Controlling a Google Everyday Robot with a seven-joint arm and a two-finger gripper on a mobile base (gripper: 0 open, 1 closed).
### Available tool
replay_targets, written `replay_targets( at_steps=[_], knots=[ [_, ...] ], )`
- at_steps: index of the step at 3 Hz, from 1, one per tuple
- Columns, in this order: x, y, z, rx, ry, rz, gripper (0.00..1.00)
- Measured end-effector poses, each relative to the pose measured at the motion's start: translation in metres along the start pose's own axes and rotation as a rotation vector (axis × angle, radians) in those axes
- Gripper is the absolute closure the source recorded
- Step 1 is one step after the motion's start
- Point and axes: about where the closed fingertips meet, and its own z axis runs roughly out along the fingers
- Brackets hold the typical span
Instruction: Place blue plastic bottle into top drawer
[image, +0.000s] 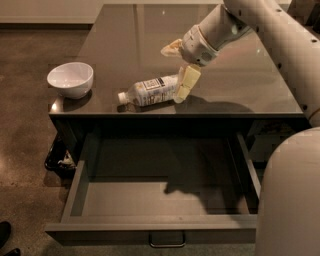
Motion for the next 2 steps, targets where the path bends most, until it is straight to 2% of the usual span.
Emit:
replay_targets(
  at_steps=[2],
  knots=[
    [-0.013, 0.005, 0.027, -0.043, -0.021, 0.027, 0.0]
  ],
)
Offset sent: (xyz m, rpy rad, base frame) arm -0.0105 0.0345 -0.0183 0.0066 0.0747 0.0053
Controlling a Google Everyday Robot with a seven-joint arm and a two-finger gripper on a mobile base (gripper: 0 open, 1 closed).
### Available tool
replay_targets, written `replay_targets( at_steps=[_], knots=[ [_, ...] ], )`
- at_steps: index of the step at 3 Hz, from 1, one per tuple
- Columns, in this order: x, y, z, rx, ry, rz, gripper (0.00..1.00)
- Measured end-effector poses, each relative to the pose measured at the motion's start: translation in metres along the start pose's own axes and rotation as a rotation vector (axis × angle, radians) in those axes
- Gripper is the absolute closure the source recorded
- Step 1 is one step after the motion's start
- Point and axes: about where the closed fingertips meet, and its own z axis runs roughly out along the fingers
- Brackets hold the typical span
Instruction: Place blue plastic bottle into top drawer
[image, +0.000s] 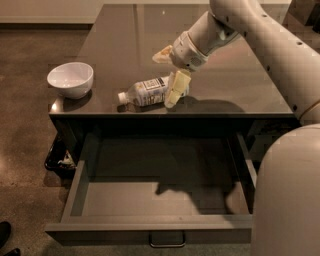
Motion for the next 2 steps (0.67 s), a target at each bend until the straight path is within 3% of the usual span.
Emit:
replay_targets(
  at_steps=[2],
  knots=[
    [0.0, 0.0001, 0.0003, -0.001, 0.0, 0.0, 0.42]
  ],
)
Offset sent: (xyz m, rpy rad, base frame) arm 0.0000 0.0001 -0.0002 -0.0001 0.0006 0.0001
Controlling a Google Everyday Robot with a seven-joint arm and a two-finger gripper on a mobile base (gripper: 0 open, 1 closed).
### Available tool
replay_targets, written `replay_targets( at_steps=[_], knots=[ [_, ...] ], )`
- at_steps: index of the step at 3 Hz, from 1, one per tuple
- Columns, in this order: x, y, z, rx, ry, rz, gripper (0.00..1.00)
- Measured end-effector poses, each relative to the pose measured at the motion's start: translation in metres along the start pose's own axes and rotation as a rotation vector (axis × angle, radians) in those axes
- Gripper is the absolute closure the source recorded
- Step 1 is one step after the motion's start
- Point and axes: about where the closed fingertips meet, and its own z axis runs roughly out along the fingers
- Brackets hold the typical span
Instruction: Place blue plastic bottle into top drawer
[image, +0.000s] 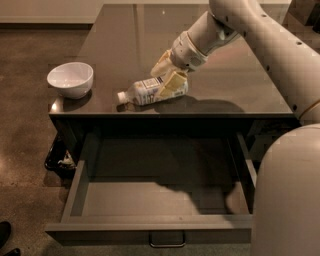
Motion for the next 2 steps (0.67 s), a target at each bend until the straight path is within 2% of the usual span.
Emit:
replay_targets(
  at_steps=[2],
  knots=[
    [-0.0003, 0.0001, 0.0009, -0.001, -0.002, -0.001, 0.88]
  ],
)
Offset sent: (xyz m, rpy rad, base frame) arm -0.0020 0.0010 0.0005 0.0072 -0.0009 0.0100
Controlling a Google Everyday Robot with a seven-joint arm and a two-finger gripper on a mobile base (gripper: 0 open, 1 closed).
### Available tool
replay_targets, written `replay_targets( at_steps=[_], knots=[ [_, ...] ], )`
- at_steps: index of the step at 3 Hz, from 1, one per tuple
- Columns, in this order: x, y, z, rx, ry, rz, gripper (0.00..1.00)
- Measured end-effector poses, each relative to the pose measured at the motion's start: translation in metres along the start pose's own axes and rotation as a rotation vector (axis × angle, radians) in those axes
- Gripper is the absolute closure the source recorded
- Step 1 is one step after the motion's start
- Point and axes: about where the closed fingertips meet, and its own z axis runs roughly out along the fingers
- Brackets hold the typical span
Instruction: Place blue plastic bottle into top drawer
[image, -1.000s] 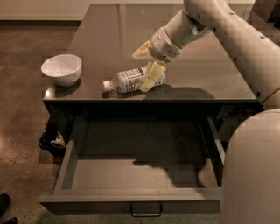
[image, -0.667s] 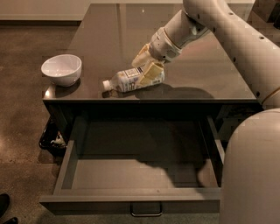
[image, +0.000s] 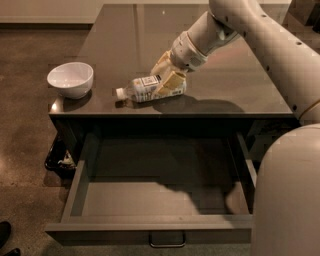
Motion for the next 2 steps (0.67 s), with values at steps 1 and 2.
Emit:
replay_targets(
  at_steps=[1, 2],
  knots=[
    [-0.012, 0.017, -0.005, 0.02, 0.002, -0.02, 1.0],
    [-0.04, 0.047, -0.029, 0.117, 0.061, -0.05, 1.0]
  ],
)
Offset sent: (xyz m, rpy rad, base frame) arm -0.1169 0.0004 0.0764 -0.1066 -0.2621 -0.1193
